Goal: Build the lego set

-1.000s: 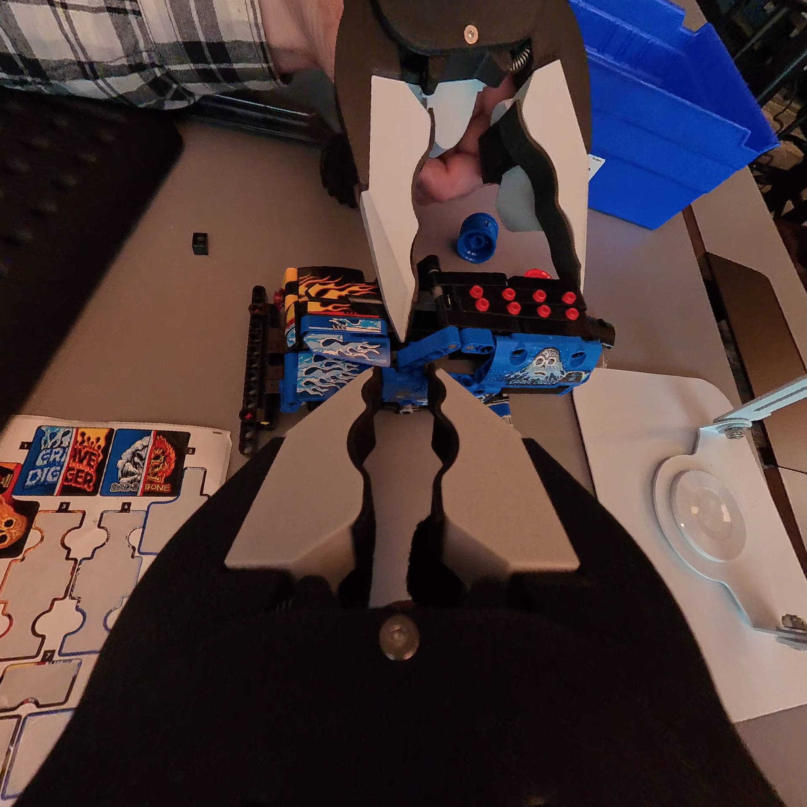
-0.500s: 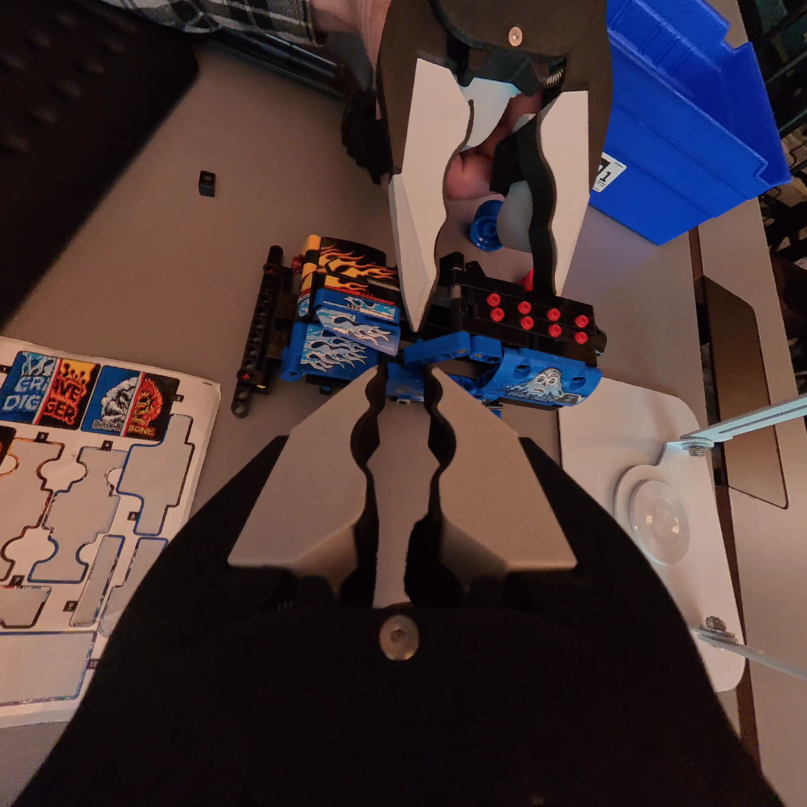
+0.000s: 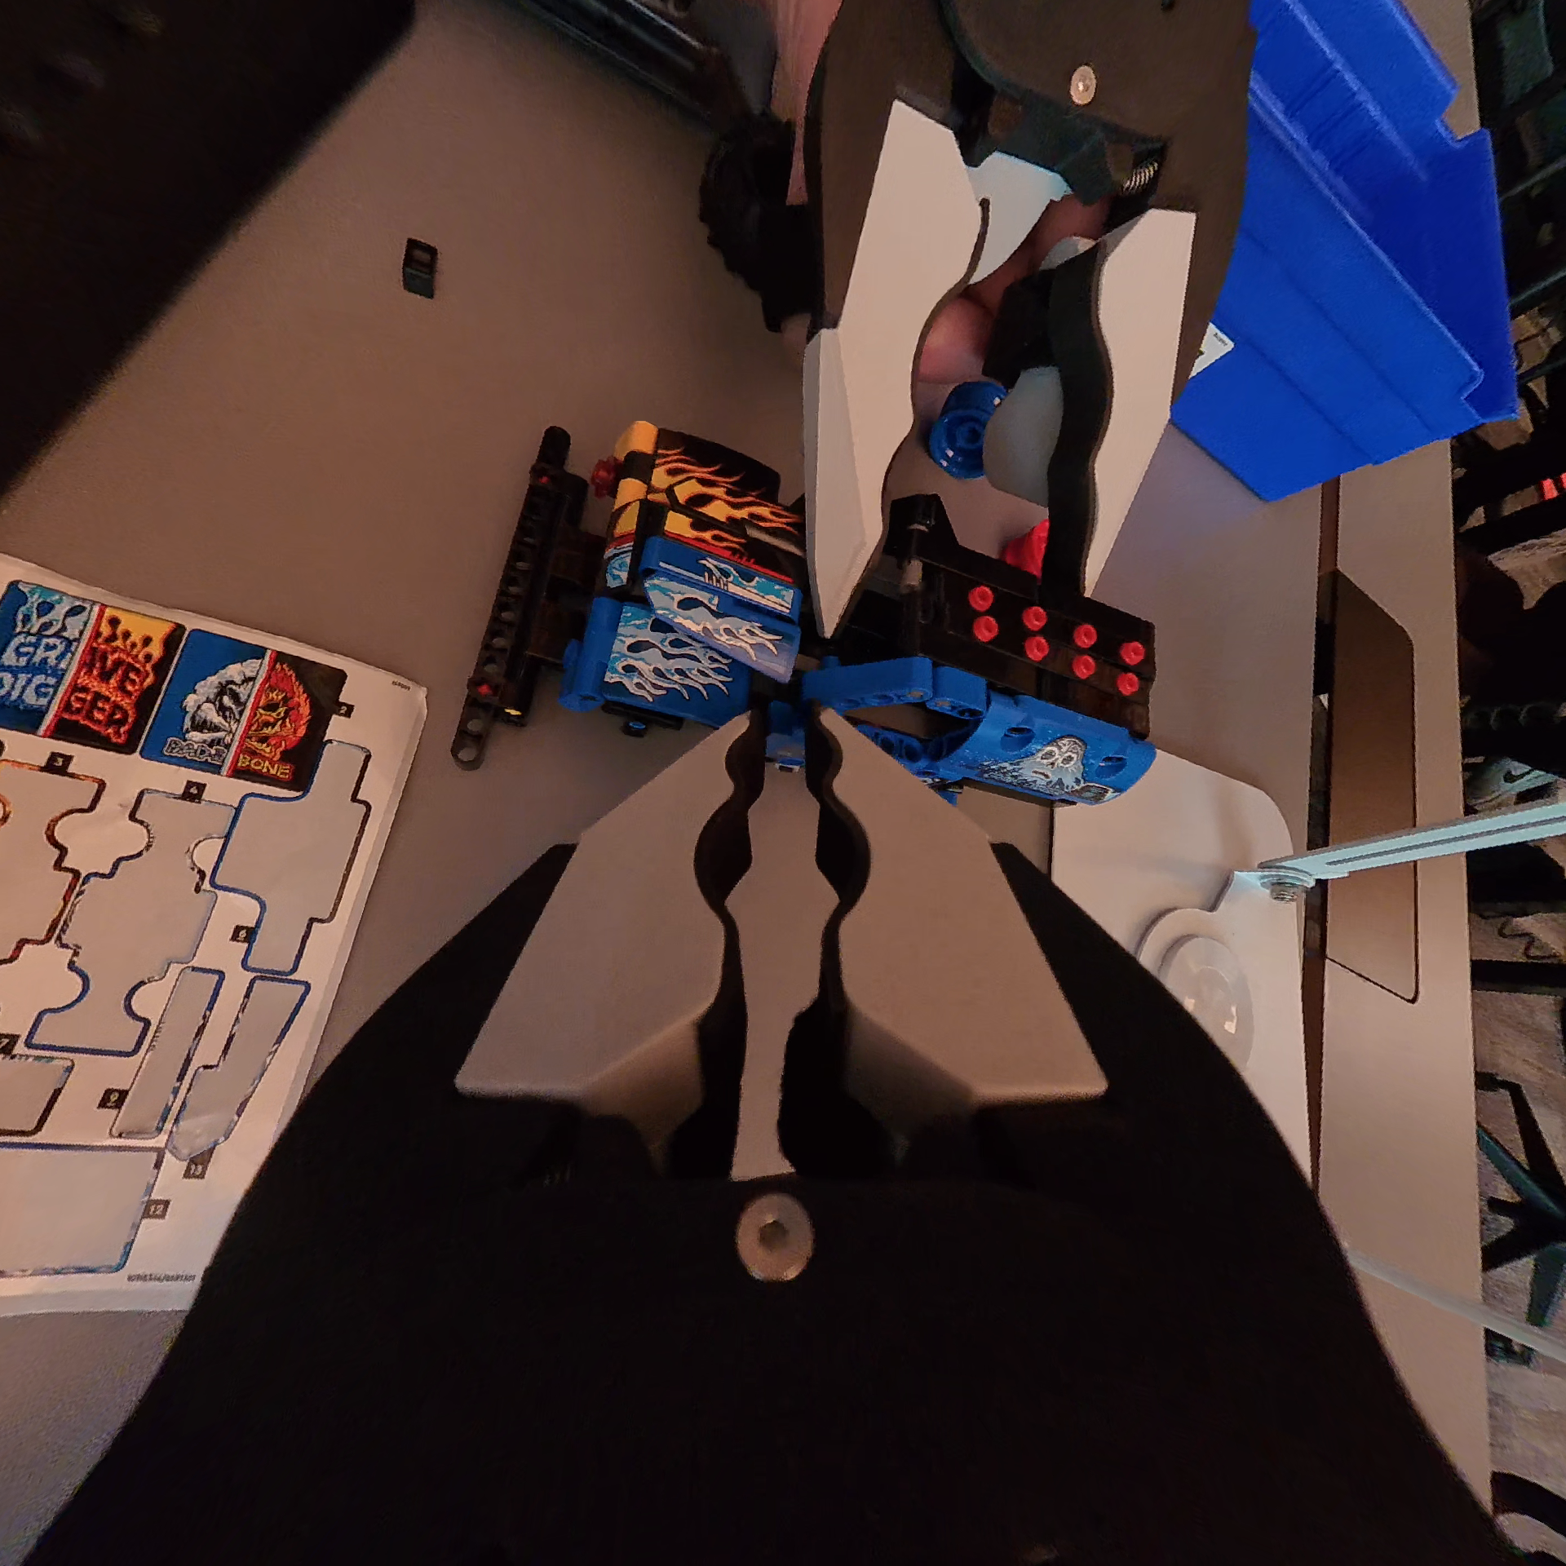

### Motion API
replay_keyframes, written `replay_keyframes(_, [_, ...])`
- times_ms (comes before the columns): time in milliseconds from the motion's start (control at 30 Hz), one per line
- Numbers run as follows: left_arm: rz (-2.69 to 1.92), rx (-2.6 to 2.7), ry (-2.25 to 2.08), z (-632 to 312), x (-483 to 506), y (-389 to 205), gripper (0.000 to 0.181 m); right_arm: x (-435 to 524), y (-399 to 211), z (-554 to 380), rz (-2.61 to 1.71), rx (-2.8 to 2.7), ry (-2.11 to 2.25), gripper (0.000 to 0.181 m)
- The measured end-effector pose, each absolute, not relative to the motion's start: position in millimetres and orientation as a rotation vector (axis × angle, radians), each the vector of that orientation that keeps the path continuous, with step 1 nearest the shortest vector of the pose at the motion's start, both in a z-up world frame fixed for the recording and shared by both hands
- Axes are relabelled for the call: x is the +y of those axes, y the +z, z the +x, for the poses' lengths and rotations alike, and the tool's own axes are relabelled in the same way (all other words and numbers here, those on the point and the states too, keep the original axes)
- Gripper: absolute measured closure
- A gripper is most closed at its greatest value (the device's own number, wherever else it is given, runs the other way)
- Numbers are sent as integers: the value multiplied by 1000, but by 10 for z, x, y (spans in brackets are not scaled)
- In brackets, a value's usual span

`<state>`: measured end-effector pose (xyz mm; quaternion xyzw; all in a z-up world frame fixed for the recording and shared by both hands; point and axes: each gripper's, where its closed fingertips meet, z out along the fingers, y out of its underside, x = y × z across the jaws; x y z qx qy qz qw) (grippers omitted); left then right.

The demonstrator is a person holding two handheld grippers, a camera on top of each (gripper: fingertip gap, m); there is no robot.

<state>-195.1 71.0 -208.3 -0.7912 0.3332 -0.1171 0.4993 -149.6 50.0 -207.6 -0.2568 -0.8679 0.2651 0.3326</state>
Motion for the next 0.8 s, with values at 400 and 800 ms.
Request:
replay_keyframes(400, [-1872, 818, -368, -1917, 709, -2075, 116, 524, -2132, -1517, -511, -2252, 583, 150])
replay_keyframes(800, [-1805, 780, -475, -1914, 712, -2054, 124, 516, -2187, -1650, -233, -2036, 322, 157])
